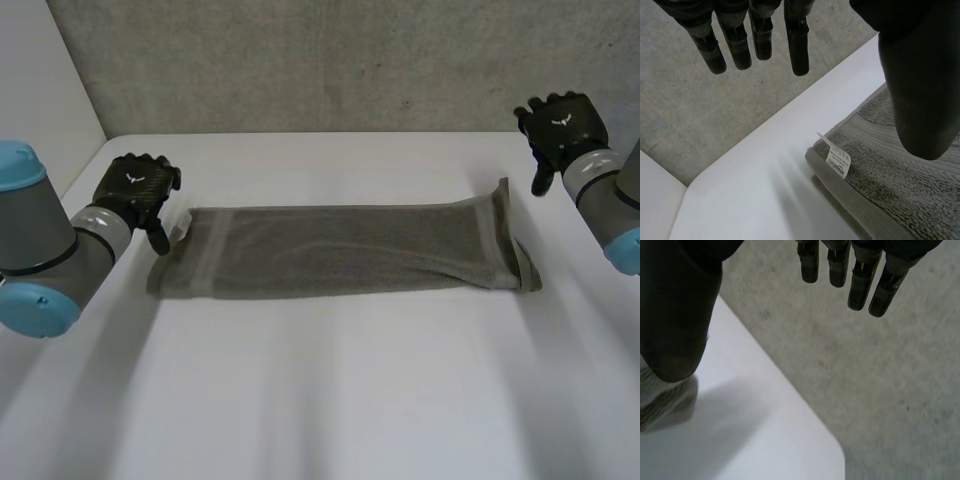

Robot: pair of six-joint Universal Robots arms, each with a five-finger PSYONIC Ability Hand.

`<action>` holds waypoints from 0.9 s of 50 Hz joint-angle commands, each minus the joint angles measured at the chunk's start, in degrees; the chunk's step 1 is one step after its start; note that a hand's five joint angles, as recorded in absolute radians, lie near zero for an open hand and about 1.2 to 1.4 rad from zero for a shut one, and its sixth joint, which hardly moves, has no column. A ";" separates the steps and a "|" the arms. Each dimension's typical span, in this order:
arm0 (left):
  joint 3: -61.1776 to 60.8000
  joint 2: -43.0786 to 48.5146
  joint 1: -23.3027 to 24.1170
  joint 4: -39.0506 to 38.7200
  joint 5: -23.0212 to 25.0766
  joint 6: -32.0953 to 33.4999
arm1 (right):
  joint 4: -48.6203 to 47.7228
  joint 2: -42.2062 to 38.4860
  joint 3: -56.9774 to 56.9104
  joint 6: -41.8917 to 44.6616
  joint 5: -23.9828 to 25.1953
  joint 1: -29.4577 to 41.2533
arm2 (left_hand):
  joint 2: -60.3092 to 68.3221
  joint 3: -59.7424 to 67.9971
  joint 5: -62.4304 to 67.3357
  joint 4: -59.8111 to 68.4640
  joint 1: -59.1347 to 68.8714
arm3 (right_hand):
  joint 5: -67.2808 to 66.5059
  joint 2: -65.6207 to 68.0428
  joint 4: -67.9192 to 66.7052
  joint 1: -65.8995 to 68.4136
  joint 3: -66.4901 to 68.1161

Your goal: Fold the towel.

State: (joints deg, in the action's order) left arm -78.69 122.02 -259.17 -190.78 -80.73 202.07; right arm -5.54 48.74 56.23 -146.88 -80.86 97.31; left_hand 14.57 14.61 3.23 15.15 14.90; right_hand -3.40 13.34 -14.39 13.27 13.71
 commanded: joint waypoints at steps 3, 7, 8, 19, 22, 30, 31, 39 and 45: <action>-3.66 -2.66 -0.64 0.06 0.05 -1.59 | 3.43 7.85 18.53 -0.08 2.62 0.42 | -2.84 -2.88 -1.50 -3.42 -3.17 | 3.40 -3.34 4.39 -3.27 -3.71; -5.85 -3.98 -0.64 -0.03 0.14 -2.64 | 3.35 8.56 23.29 0.28 4.65 0.07 | -2.84 -2.88 -1.50 -3.42 -3.17 | 3.33 -3.26 4.31 -3.19 -3.64; -6.47 -4.24 -0.55 -0.03 0.14 -2.82 | 2.91 8.74 25.14 0.36 4.92 -0.19 | -2.84 -2.88 -1.50 -3.42 -3.17 | 3.32 -3.25 4.30 -3.18 -3.63; -9.46 -5.04 0.24 -2.22 0.22 -2.91 | -3.06 5.58 28.76 0.63 5.36 -2.65 | -2.84 -2.88 -1.50 -3.42 -3.17 | -9.10 9.16 -8.11 9.23 8.79; -9.64 -5.04 0.33 -2.40 0.22 -2.91 | -4.82 3.92 28.06 0.72 5.45 -2.83 | -2.84 -2.88 -1.50 -3.42 -3.17 | -13.83 13.90 -12.85 13.97 13.52; -9.99 -5.04 0.42 -2.66 0.22 -3.00 | -7.73 0.22 25.52 2.29 5.45 -3.09 | -2.84 -2.88 -1.50 -3.42 -3.17 | -15.34 15.41 -14.36 15.48 15.03; -10.08 -5.04 0.42 -2.84 0.22 -3.00 | -7.73 0.21 25.51 2.30 5.45 -3.10 | -2.84 -2.88 -1.50 -3.42 -3.17 | -15.35 15.42 -14.37 15.49 15.04; -10.17 -5.04 0.42 -2.84 0.14 -3.00 | -7.64 -1.19 24.10 4.85 5.45 -4.77 | -2.84 -2.88 -1.50 -3.42 -3.17 | -55.56 55.62 -54.57 55.69 55.25; -10.25 -5.04 0.33 -2.84 0.22 -3.00 | -6.85 0.91 23.40 5.55 5.36 -9.23 | -3.01 -3.05 -1.67 -3.59 -3.34 | -66.60 66.66 -65.61 66.73 66.29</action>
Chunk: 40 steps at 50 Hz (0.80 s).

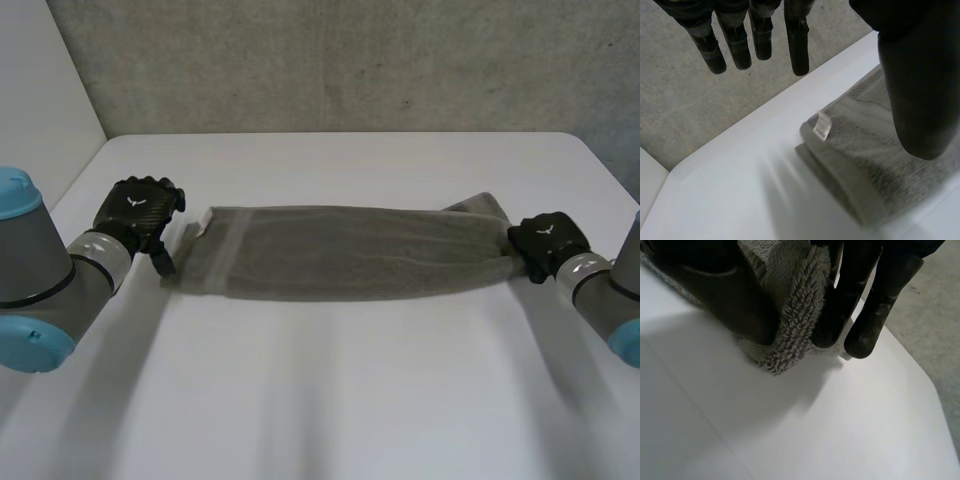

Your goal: Fold the towel.

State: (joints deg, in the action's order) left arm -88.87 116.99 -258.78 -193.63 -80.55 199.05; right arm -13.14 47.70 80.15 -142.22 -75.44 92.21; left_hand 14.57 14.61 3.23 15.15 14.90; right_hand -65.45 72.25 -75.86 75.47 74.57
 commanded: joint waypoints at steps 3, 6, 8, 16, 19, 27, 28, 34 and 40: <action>-0.08 0.00 -0.14 0.01 -0.04 0.02 | 0.93 4.67 -0.96 2.98 0.03 -7.82 | -3.01 -3.05 -1.67 -3.59 -3.34 | -4.55 7.75 -4.14 4.53 5.43; -0.08 0.00 -0.14 0.01 0.05 0.02 | 1.28 7.13 -2.45 6.49 -0.06 -11.86 | -3.01 -3.05 -1.67 -3.59 -3.34 | -4.55 7.75 -4.14 4.53 5.43; -0.08 -0.09 -0.06 0.01 0.05 0.02 | 1.89 8.10 -4.02 8.43 -0.23 -13.01 | -3.01 -3.05 -1.67 -3.59 -3.34 | -4.55 7.75 -4.14 4.53 5.43; 0.01 -0.09 0.03 0.01 0.05 0.02 | 12.53 10.13 -15.38 10.38 1.96 -9.68 | -3.18 -3.22 -1.84 -3.76 -3.50 | -4.55 7.75 -4.14 4.53 5.43; -0.08 -0.09 0.03 0.01 -0.04 0.02 | 15.52 10.66 -18.10 10.29 2.40 -1.68 | -3.35 -3.39 -2.00 -3.93 -3.67 | -4.55 7.75 -4.14 4.53 5.43; -1.04 -0.09 -0.06 -0.34 -0.04 -0.06 | 15.52 9.08 -19.15 9.94 1.61 21.25 | -3.35 -3.39 -2.00 -3.93 -3.67 | -4.55 7.75 -4.14 4.53 5.43; -1.04 -0.09 -0.06 -0.35 -0.04 -0.06 | 15.43 7.69 -19.07 9.42 1.44 25.17 | -3.35 -3.39 -2.00 -3.93 -3.67 | -4.55 7.75 -4.14 4.53 5.43; -1.75 0.00 -0.06 -1.31 -0.04 0.02 | 15.87 1.53 -18.02 8.09 -1.45 34.52 | -3.35 -3.39 -2.00 -3.93 -3.67 | 58.20 -54.99 58.61 -58.22 -57.31; -2.45 -0.09 0.03 -1.66 0.05 0.02 | 15.69 1.34 -16.43 7.74 -6.72 34.00 | -3.51 -3.55 -2.17 -4.10 -3.84 | 65.45 -62.25 65.86 -65.47 -64.57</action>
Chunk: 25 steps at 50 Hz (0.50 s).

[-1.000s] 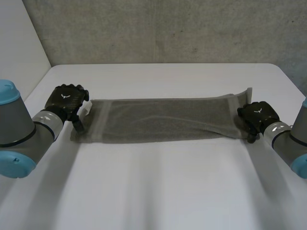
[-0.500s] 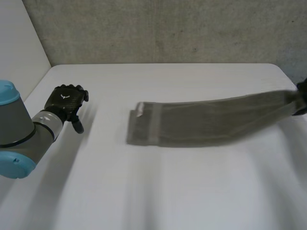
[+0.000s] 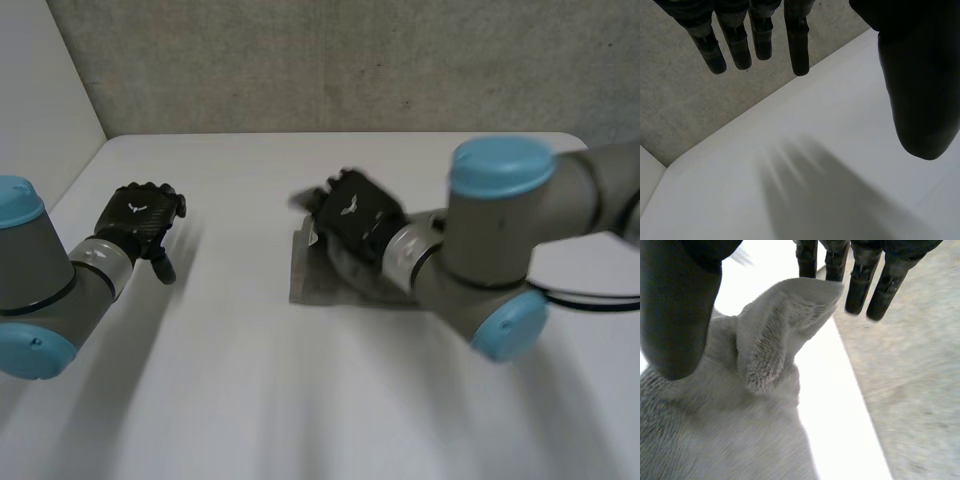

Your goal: Fold the towel.

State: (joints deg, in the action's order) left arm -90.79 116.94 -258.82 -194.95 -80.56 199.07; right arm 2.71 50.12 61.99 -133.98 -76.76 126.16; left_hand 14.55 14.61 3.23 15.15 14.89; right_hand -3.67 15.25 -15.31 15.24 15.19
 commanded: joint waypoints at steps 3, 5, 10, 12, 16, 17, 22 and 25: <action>0.17 -0.22 0.42 -0.26 0.05 0.01 | -0.16 -0.37 2.44 -0.58 -6.29 -0.92 | -3.49 -3.56 -2.17 -4.10 -3.84 | 3.67 -5.25 5.31 -5.24 -5.19; 0.53 -0.40 1.12 -0.34 0.05 0.09 | -0.16 2.16 5.76 -1.45 -6.56 -4.59 | -3.49 -3.56 -2.17 -4.10 -3.84 | 3.67 -5.25 5.31 -5.24 -5.19; 2.73 -0.57 4.38 -0.34 0.05 0.01 | -1.13 6.99 13.48 -6.09 -5.77 -10.13 | -3.49 -3.56 -2.17 -4.10 -3.84 | 3.67 -5.25 5.31 -5.24 -5.19; 4.12 -0.57 7.00 -0.34 -0.04 -0.43 | -2.01 8.41 16.23 -8.05 -4.89 -11.91 | -3.49 -3.56 -2.17 -4.10 -3.84 | 3.67 -5.25 5.31 -5.24 -5.19; 5.62 -0.48 9.98 -0.34 -0.04 -1.31 | -5.51 12.44 25.35 -11.90 0.10 -18.91 | -3.49 -3.56 -2.17 -4.10 -3.84 | 3.67 -5.25 5.31 -5.24 -5.19; 6.58 -0.22 11.39 -0.34 -0.04 -1.75 | -5.53 12.46 25.38 -11.91 0.12 -18.94 | -3.49 -3.56 -2.17 -4.10 -3.84 | 3.67 -5.25 5.31 -5.24 -5.19; 10.10 1.18 15.96 -0.25 -0.12 -3.07 | -8.78 15.71 31.62 -13.94 4.96 -23.51 | -3.32 -3.39 -2.00 -3.93 -3.67 | 3.67 -5.25 5.31 -5.24 -5.19; 12.21 2.50 18.34 -0.25 -0.21 -3.24 | -10.27 17.03 32.93 -15.34 6.80 -25.00 | -3.32 -3.39 -2.00 -3.93 -3.67 | 3.67 -5.25 5.31 -5.24 -5.19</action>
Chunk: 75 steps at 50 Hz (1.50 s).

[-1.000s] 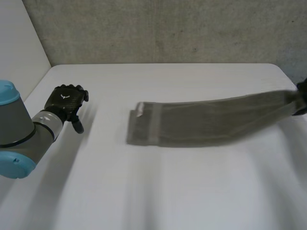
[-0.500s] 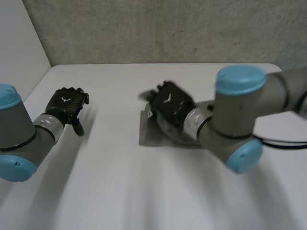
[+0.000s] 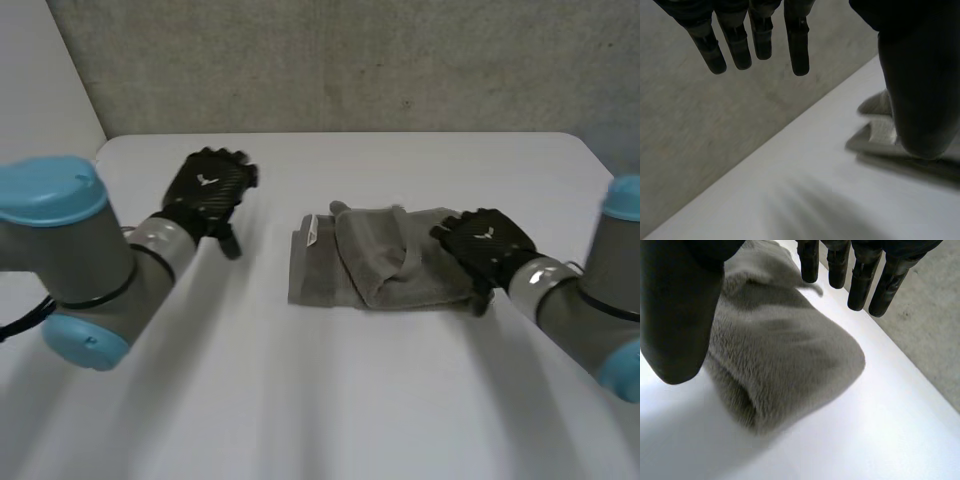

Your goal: Fold the towel.

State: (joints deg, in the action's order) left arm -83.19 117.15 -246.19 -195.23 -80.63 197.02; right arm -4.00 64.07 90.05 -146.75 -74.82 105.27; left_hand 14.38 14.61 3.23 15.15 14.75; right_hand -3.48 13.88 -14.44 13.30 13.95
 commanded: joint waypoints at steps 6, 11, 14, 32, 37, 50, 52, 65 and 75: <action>8.47 5.36 8.97 0.02 -0.14 -1.20 | -3.29 3.87 3.11 -3.72 4.33 -3.84 | -2.99 -3.22 -1.84 -3.76 -3.35 | 3.48 -3.88 4.44 -3.30 -3.95; 12.86 8.61 13.00 0.11 -0.05 -1.11 | -3.20 4.57 3.20 -3.80 4.15 -4.28 | -2.65 -2.88 -1.50 -3.43 -3.02 | 3.48 -3.88 4.44 -3.30 -3.95; 17.51 12.12 15.55 0.64 0.39 -1.03 | -3.12 4.84 4.34 -3.89 4.15 -4.72 | -2.65 -2.88 -1.50 -3.42 -3.02 | 3.48 -3.88 4.44 -3.30 -3.95; 40.72 32.07 18.91 6.79 8.04 -1.03 | -4.26 4.14 7.86 -3.80 4.51 -7.01 | -2.48 -2.71 -1.33 -3.26 -2.85 | 3.48 -3.88 4.44 -3.30 -3.95; 44.43 35.52 19.35 6.70 8.04 -1.11 | -4.43 3.17 8.03 -3.80 4.51 -7.09 | -2.15 -2.37 -0.99 -2.92 -2.51 | 3.48 -3.88 4.44 -3.30 -3.95; 51.38 40.36 18.91 7.05 1.90 -1.03 | -4.70 2.73 8.56 -3.72 4.51 -6.66 | 1.38 1.16 2.54 0.61 1.02 | 3.48 -3.88 4.44 -3.30 -3.95; 50.42 39.65 18.30 7.58 0.14 -0.94 | -4.70 2.73 8.56 -3.72 4.51 -6.66 | 1.55 1.32 2.70 0.78 1.19 | 3.48 -3.88 4.44 -3.30 -3.95; 22.93 18.84 11.70 5.58 -8.22 -1.38 | -4.70 0.79 6.98 -3.72 4.51 -6.13 | 0.55 0.32 1.70 -0.23 0.18 | 3.48 -3.88 4.44 -3.30 -3.95; 10.51 13.37 10.82 -0.06 -8.31 -1.73 | -5.57 0.27 6.45 -3.80 4.51 -4.64 | -1.13 -1.36 0.02 -1.91 -1.50 | 3.48 -3.88 4.44 -3.30 -3.95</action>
State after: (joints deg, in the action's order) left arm -68.29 132.22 -235.36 -192.99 -89.21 195.70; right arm -8.76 64.52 96.67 -150.43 -70.31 99.77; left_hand 14.41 14.63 4.72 15.16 14.75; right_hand -3.49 13.88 -14.44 13.31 13.95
